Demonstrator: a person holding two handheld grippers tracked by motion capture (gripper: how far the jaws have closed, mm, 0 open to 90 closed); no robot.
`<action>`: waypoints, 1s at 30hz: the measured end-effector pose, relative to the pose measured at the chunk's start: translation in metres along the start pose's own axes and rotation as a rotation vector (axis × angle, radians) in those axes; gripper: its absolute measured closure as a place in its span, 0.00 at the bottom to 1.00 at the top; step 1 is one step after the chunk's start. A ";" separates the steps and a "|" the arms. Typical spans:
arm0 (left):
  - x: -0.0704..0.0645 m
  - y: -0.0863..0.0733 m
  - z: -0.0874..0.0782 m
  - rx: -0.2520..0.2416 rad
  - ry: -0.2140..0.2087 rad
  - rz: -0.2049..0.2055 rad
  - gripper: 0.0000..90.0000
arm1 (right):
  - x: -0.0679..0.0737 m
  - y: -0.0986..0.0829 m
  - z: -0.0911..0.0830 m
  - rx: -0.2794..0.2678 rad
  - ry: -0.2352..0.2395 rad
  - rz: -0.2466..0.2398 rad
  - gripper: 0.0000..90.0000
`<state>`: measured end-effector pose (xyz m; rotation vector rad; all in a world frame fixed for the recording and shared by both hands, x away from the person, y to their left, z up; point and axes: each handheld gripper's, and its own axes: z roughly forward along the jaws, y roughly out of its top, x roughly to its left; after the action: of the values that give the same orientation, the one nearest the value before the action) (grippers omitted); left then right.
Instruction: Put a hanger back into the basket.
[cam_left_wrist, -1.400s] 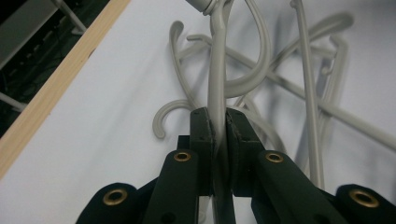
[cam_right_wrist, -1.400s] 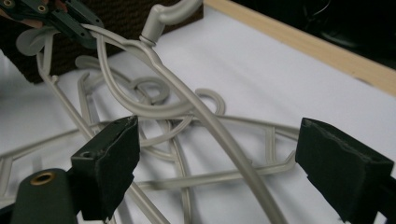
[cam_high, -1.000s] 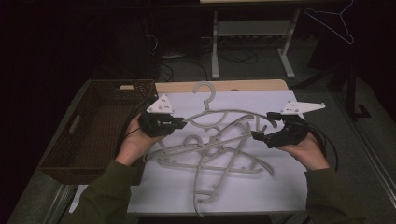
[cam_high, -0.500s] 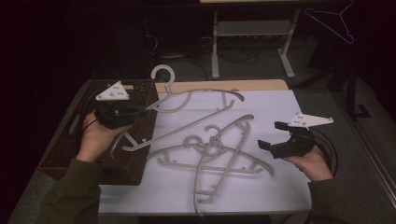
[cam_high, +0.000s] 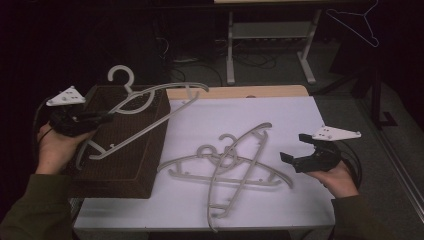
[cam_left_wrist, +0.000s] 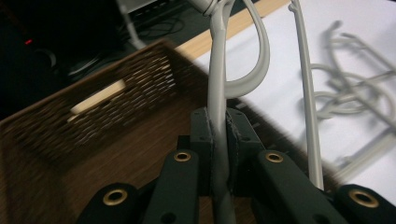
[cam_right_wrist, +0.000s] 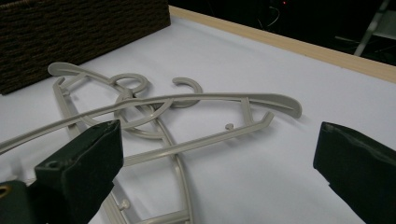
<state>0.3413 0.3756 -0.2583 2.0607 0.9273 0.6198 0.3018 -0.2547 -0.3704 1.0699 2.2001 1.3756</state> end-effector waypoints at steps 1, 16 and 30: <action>0.004 -0.003 -0.002 -0.001 0.010 -0.010 0.92 | 0.000 0.000 0.000 0.000 -0.003 -0.002 0.01; 0.063 -0.053 -0.022 0.074 0.178 -0.100 0.92 | -0.003 -0.003 0.002 0.016 -0.018 -0.002 0.01; 0.068 -0.070 -0.002 0.131 0.180 -0.154 0.74 | -0.004 -0.003 0.002 0.021 -0.022 -0.010 0.01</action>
<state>0.3539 0.4595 -0.3061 2.0478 1.2486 0.6852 0.3039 -0.2569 -0.3746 1.0743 2.2063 1.3333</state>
